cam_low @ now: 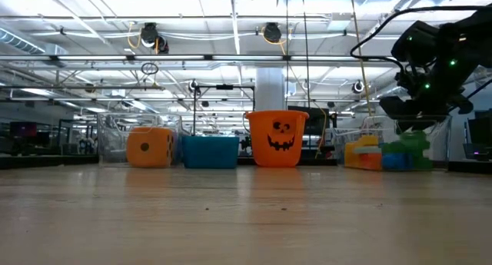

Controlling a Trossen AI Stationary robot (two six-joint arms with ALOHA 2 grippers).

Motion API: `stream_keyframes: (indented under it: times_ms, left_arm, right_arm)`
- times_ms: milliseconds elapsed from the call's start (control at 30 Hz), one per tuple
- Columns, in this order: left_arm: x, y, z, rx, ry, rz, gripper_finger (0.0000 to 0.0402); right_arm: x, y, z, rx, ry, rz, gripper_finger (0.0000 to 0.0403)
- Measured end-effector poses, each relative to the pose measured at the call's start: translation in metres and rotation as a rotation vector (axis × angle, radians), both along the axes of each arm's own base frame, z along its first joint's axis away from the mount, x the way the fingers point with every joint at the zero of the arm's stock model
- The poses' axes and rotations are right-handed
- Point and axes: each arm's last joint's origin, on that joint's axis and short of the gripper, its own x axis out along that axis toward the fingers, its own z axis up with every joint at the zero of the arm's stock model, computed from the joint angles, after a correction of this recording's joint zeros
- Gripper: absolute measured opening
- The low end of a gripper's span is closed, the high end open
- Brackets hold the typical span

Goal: Pick & Place Toys
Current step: Put the green game piece into the right transparent bin, then return to Home Position

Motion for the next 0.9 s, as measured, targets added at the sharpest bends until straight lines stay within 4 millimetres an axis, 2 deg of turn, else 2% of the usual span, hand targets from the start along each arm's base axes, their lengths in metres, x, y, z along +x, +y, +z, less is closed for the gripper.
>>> stream_keyframes:
  times_ms: [133, 233, 367, 500, 667, 800, 900]
  left_arm:
    - [0.000, 0.000, 0.000, -0.002, 0.000, 0.000, 0.0202]
    - [0.000, 0.000, 0.000, -0.003, -0.002, 0.001, 0.0202]
    - [0.000, 0.001, 0.001, 0.002, -0.013, 0.002, 0.0202]
    - [-0.013, 0.003, 0.010, 0.010, -0.037, 0.016, 0.0202]
    - [-0.048, 0.005, 0.030, 0.042, -0.098, 0.052, 0.0202]
    - [-0.085, 0.003, 0.047, 0.091, -0.149, 0.089, 0.0202]
    - [-0.112, -0.001, 0.057, 0.114, -0.187, 0.118, 0.0202]
  right_arm:
    - [-0.001, -0.001, 0.000, 0.007, -0.008, -0.002, 0.0197]
    - [0.003, -0.002, 0.005, -0.010, -0.049, 0.069, 0.0207]
    - [0.008, -0.003, 0.020, -0.082, -0.158, 0.182, 0.0208]
    - [0.009, -0.002, 0.045, -0.154, -0.216, 0.214, 0.0200]
    - [0.010, 0.004, 0.085, -0.251, -0.276, 0.365, 0.0187]
    - [0.008, 0.012, 0.117, -0.310, -0.369, 0.496, 0.0170]
    - [0.000, 0.020, 0.138, -0.362, -0.459, 0.529, 0.0156]
